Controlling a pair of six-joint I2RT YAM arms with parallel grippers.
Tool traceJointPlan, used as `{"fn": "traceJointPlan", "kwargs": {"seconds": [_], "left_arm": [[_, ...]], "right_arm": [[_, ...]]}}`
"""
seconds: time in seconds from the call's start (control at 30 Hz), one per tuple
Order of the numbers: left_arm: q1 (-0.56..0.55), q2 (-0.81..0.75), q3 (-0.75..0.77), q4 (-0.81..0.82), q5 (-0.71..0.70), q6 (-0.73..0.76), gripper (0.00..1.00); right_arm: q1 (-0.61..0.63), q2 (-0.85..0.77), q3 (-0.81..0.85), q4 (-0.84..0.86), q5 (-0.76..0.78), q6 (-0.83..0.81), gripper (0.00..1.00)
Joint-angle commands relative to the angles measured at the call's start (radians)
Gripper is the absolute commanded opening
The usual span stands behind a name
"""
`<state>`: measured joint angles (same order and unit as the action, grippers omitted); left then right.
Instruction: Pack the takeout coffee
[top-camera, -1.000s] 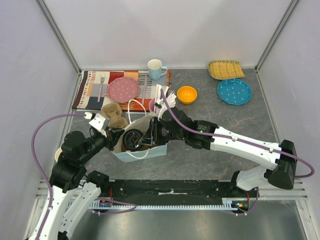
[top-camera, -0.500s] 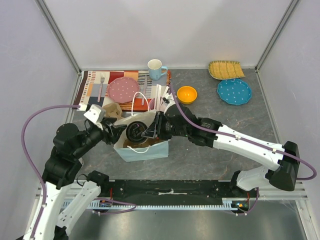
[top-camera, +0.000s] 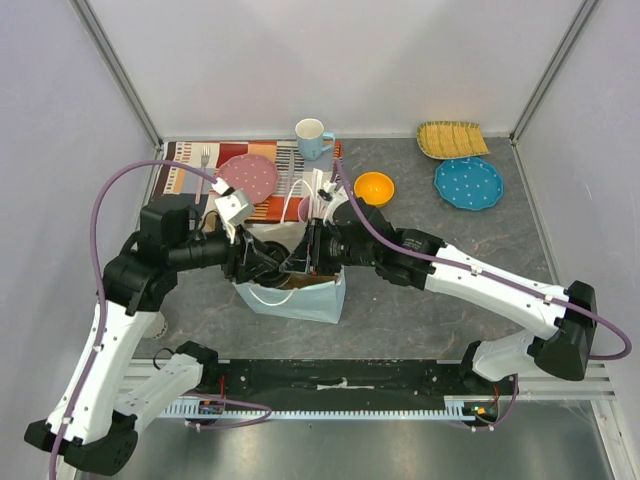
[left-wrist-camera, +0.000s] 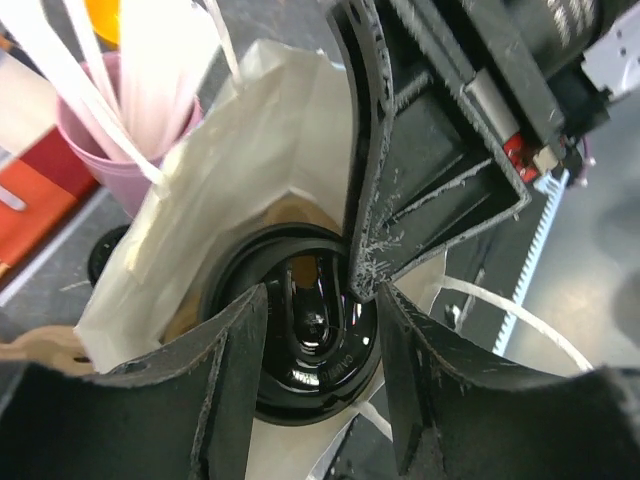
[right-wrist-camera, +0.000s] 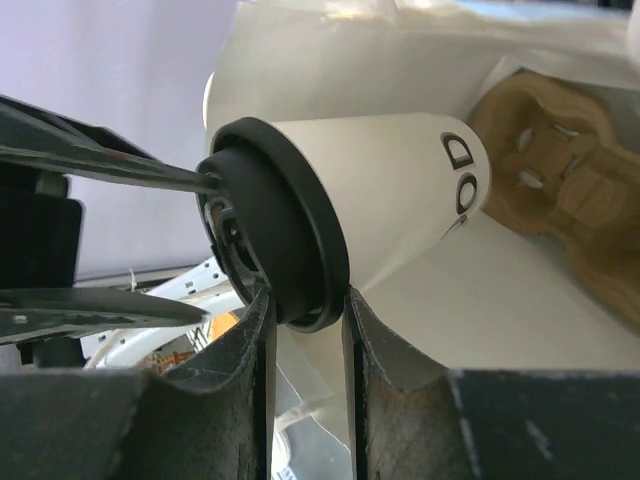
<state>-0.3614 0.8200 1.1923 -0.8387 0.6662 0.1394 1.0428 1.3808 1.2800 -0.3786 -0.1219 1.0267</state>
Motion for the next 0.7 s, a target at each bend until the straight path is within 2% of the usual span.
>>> {"fn": "traceJointPlan", "kwargs": {"seconds": [0.0,0.23,0.47,0.57,0.67], "left_arm": [[-0.001,0.011,0.085,-0.103,0.162,0.186,0.56],[0.001,0.050,0.128,-0.155,0.145,0.232,0.56],[0.001,0.123,0.173,-0.198,0.107,0.193,0.60],[-0.001,0.162,0.181,-0.220,0.070,0.193,0.63],[-0.002,0.203,0.205,-0.253,0.073,0.193,0.72]], "right_arm": [[-0.006,0.026,0.084,-0.003,-0.093,-0.129,0.00],[-0.032,0.034,0.130,-0.075,-0.143,-0.221,0.00],[-0.082,-0.003,0.117,-0.112,-0.179,-0.254,0.00],[-0.090,0.014,0.134,-0.111,-0.197,-0.266,0.00],[-0.090,0.046,0.157,-0.109,-0.223,-0.272,0.00]]}}
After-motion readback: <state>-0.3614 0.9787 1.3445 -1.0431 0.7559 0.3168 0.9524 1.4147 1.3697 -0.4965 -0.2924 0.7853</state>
